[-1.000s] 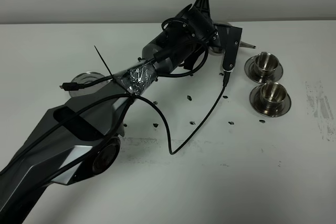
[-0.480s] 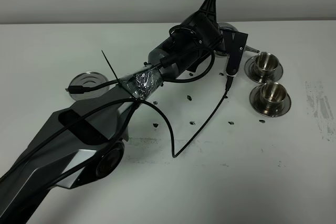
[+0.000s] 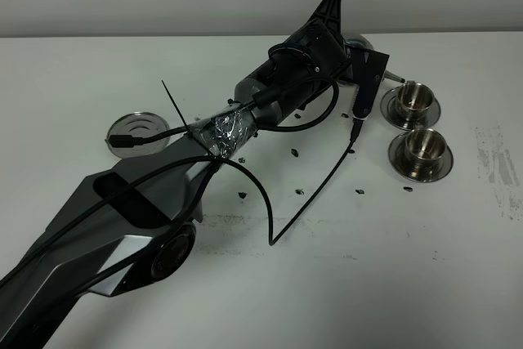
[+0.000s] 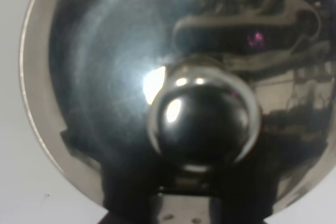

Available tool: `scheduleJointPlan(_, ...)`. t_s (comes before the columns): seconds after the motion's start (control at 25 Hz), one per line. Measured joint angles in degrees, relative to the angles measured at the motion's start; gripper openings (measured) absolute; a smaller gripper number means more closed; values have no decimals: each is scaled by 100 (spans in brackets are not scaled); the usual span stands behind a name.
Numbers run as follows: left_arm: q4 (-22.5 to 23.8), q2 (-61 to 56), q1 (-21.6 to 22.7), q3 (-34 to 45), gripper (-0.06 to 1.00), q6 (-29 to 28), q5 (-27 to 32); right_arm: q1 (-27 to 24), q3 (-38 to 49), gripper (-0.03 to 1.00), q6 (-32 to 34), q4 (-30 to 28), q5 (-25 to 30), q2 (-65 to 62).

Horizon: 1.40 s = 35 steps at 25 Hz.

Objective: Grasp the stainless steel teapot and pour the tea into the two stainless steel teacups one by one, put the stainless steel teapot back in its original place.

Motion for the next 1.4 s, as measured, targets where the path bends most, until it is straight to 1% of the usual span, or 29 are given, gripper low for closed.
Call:
scheduleJointPlan(0.76,45,7,-74,0,17,-9,-69,0,0,53,0,0,0,0)
scheduleJointPlan(1.4,229,118,-80,0,17,-119,-99,0,0,53,0,0,0,0)
